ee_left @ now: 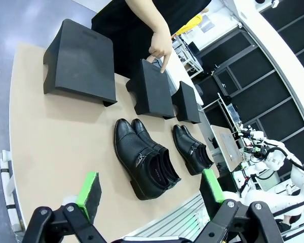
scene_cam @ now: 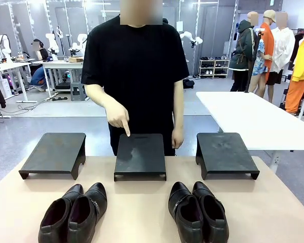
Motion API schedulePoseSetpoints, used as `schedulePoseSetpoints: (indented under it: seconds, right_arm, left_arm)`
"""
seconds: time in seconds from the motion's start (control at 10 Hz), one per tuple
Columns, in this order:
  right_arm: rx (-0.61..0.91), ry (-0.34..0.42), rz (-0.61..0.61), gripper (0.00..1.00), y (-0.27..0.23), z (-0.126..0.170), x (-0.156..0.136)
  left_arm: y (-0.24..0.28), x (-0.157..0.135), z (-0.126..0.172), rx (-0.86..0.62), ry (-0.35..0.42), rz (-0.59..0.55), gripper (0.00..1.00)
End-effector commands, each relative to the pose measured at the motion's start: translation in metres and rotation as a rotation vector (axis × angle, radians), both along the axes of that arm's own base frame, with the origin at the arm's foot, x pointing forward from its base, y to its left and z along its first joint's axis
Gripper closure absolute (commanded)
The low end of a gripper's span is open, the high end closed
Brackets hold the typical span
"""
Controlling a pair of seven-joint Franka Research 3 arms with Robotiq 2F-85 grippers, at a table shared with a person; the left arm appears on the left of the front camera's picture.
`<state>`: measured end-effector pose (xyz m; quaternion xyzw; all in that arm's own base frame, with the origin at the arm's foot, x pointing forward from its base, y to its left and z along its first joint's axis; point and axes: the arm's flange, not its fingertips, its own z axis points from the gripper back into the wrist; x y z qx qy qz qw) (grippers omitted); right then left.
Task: Place the shoes on the stand as instructed by the person.
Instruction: Pick up one pair of Shoes and place it on the Shoes Stand indicated by the person.
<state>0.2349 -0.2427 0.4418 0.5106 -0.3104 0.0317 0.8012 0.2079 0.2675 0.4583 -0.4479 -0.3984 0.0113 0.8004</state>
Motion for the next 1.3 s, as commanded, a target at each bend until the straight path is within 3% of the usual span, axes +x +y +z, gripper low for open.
schedulePoseSetpoints:
  seconds: [0.0, 0.3, 0.4, 0.6, 0.8, 1.0, 1.2]
  right_arm:
    - [0.008, -0.024, 0.000, 0.00, -0.001, 0.000, 0.001]
    - [0.008, -0.024, 0.000, 0.00, -0.001, 0.000, 0.001]
    - [0.008, -0.024, 0.000, 0.00, -0.001, 0.000, 0.001]
    - [0.008, -0.024, 0.000, 0.00, -0.001, 0.000, 0.001]
    - [0.008, -0.024, 0.000, 0.00, -0.001, 0.000, 0.001]
    - [0.008, -0.024, 0.000, 0.00, -0.001, 0.000, 0.001]
    - [0.008, -0.024, 0.000, 0.00, -0.001, 0.000, 0.001]
  left_arm:
    - [0.004, 0.002, 0.002, -0.004, -0.026, -0.008, 0.00]
    - [0.000, 0.000, 0.000, 0.000, 0.000, 0.000, 0.00]
    - [-0.017, 0.010, 0.017, 0.050, -0.025, -0.059, 0.00]
    - [-0.056, 0.034, 0.047, 0.134, -0.005, -0.157, 0.00]
    - [-0.120, 0.067, 0.072, 0.275, 0.130, -0.262, 0.00]
    - [-0.199, 0.098, 0.084, 0.396, 0.196, -0.375, 0.00]
    - [-0.284, 0.128, 0.089, 0.490, 0.377, -0.359, 0.00]
